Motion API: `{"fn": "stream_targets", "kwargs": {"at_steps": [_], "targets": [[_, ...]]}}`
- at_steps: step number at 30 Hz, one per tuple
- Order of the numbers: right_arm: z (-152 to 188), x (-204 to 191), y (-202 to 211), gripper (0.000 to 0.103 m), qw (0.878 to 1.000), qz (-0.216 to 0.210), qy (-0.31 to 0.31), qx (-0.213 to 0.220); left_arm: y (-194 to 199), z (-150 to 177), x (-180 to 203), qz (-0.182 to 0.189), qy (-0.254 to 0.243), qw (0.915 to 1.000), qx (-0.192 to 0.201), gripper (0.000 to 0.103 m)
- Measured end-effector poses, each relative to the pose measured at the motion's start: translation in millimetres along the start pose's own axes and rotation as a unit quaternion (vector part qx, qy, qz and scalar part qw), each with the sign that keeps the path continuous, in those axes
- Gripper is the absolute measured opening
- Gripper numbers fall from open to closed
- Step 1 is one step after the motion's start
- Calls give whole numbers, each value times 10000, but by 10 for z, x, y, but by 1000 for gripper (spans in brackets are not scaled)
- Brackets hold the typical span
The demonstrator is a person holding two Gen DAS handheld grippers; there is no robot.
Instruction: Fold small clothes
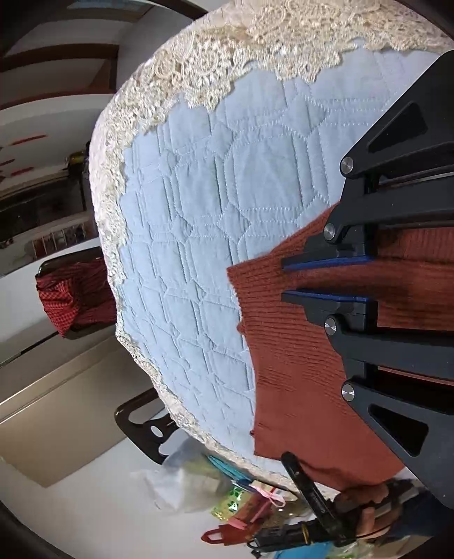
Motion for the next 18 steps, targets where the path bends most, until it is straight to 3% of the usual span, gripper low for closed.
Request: {"fn": "stream_targets", "kwargs": {"at_steps": [5,9,18], "targets": [[137,-109,332,13,9995,-26,210,234,418,173,67,-5,-254,9994,247,39],[382,-353,589,13,9980,-158,523,305,737,452,246,264,-495,9979,308,39],[880,-1063,407,13,9893,-577,1337,-64,548,1079,876,713,-1046,9916,-266,39]]}}
Point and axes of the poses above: each gripper's, at about its wrist camera, not at the fingertips, and y roughly against the way its jaws point, x to its right, z to its underside, the point moved 6 cm from there along -y, roughly the way its jaws point, and after that the axes turned 6 degrees about y, right-handed, at the moved point
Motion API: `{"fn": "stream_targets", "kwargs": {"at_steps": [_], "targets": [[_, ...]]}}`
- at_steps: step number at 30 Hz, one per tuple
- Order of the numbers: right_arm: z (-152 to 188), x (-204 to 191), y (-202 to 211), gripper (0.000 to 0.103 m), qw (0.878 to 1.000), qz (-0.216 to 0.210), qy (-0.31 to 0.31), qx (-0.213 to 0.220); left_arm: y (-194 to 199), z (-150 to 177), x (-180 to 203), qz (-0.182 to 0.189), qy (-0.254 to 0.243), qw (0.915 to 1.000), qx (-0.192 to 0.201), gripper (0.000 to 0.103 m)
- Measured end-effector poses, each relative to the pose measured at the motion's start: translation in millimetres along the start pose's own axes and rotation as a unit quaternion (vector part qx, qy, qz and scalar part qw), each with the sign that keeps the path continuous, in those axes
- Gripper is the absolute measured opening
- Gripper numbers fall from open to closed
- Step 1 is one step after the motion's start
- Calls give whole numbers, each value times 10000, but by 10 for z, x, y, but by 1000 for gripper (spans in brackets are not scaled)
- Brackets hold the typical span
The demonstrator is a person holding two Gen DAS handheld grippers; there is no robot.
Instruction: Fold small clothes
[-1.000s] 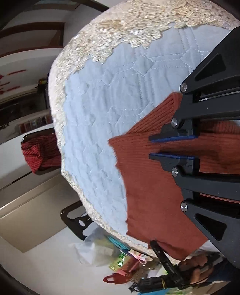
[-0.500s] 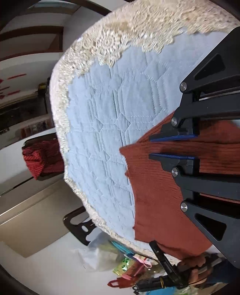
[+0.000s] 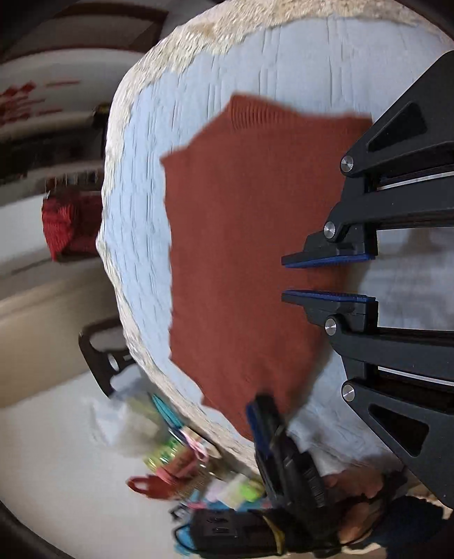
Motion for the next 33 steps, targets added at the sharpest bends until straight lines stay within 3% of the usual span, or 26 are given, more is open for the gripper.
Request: {"fn": "stream_targets", "kwargs": {"at_steps": [3,8,11,17,33], "targets": [[101,-16,-188,13,9990,193,242,-325,-43,38,61,-143,-93,9998,-49,39],[44,18,30,13,9996,247,161,-11,163,-27,-37,-410,-92,9989,198,39],[72,140,167,13,9990,426,4,114,272,-33,-244,-864,39,9958,317,39],[241,545,162,13,9949,863,-515,-24,325,7,-645,-1346,471,9892,324,39],[350,674,138,13,9946,513,-906,36,285,78,-751,-1162,739,9903,196,43]]}}
Point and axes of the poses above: each gripper's, at about its wrist camera, not at the fingertips, and y roughly against the way its jaws point, x to its right, z to its underside, the point moved 6 cm from there along -y, roughly the way its jaws point, and after that the axes turned 6 degrees about y, right-handed, at the moved point
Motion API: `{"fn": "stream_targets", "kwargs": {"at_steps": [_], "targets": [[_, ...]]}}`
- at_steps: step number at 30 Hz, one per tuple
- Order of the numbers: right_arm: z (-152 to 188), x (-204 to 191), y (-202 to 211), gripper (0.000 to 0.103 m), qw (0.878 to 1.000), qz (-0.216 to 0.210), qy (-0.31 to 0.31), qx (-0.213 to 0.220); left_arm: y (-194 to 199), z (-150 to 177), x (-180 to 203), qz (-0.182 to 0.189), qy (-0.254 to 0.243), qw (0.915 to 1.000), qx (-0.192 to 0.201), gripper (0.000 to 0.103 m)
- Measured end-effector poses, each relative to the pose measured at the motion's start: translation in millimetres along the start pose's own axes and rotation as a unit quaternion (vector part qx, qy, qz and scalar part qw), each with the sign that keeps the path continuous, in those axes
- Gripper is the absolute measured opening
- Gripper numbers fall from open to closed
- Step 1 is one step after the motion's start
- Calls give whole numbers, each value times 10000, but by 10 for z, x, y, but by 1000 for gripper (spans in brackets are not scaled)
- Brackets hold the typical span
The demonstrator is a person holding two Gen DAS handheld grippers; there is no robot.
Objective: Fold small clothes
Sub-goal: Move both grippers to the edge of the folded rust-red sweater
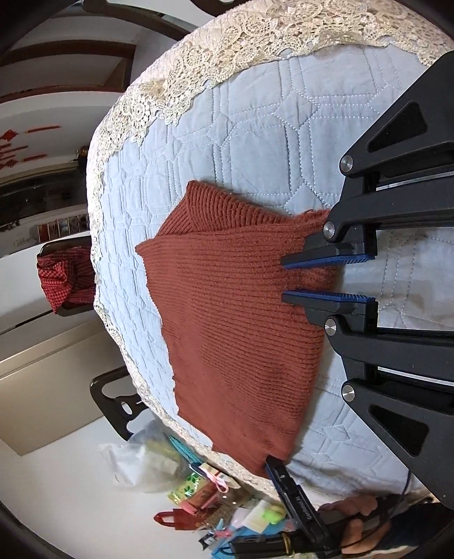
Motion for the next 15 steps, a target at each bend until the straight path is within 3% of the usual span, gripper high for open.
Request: {"fn": "stream_targets", "kwargs": {"at_steps": [15], "targets": [[125,132,191,13,9997,98,-235,7,154,45,-108,-212,3,9998,41,43]]}}
Point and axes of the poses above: each gripper's, at about its wrist camera, not at the fingertips, and y roughly against the way its jaws point, x to its right, z to its underside, the point moved 6 cm from there along -y, roughly the way its jaws point, and after that the axes turned 6 degrees about y, right-handed, at the moved point
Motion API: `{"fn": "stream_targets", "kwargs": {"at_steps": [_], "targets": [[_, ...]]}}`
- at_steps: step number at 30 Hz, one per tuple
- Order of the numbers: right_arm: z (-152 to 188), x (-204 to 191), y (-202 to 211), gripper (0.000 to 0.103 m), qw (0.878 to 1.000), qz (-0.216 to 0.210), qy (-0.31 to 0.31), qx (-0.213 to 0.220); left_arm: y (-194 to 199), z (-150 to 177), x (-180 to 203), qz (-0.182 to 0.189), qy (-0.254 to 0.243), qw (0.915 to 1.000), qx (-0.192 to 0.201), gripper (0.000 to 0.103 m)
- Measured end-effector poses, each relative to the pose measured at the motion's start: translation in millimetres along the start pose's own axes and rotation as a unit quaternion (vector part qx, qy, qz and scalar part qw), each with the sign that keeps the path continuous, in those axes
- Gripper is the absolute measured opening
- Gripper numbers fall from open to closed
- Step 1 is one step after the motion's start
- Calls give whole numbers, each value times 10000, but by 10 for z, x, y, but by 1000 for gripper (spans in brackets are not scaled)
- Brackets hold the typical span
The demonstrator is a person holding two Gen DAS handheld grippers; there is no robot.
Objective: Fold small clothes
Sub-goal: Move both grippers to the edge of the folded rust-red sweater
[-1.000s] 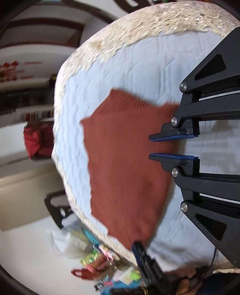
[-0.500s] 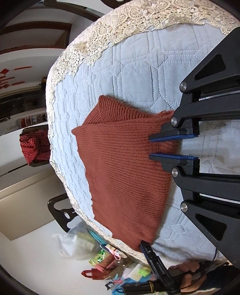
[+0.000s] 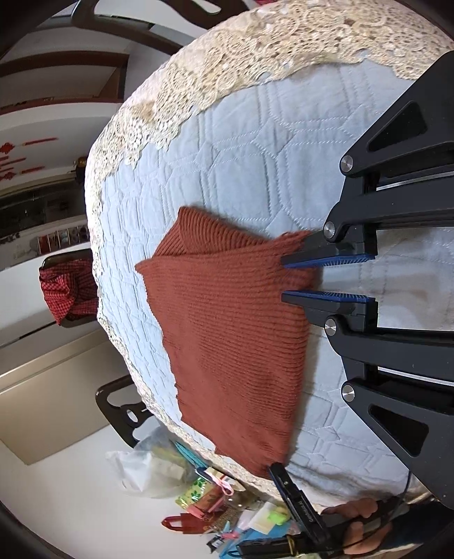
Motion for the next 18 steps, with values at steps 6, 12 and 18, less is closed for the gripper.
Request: {"fn": "stream_targets", "kwargs": {"at_steps": [6,12,18], "targets": [[57,32,76,21,9998,-55,-213,20,44,64,-99,-50,135,9999,-36,43],[233,12,144,41,9969,-469,-620,-84,141,180,-226,564,665,9962,-85,49],[236,12,76,48,9925,-764,-948,-53,14,100,-190,864,924,9919,-76,55]]}}
Point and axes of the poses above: each gripper's, at about its wrist camera, not at the fingertips, and y roughly against the way its jaws point, x to its right, z to its underside, the point moved 6 cm from there along -y, roughly the way its jaws point, and after that the axes turned 6 degrees about y, right-handed, at the moved point
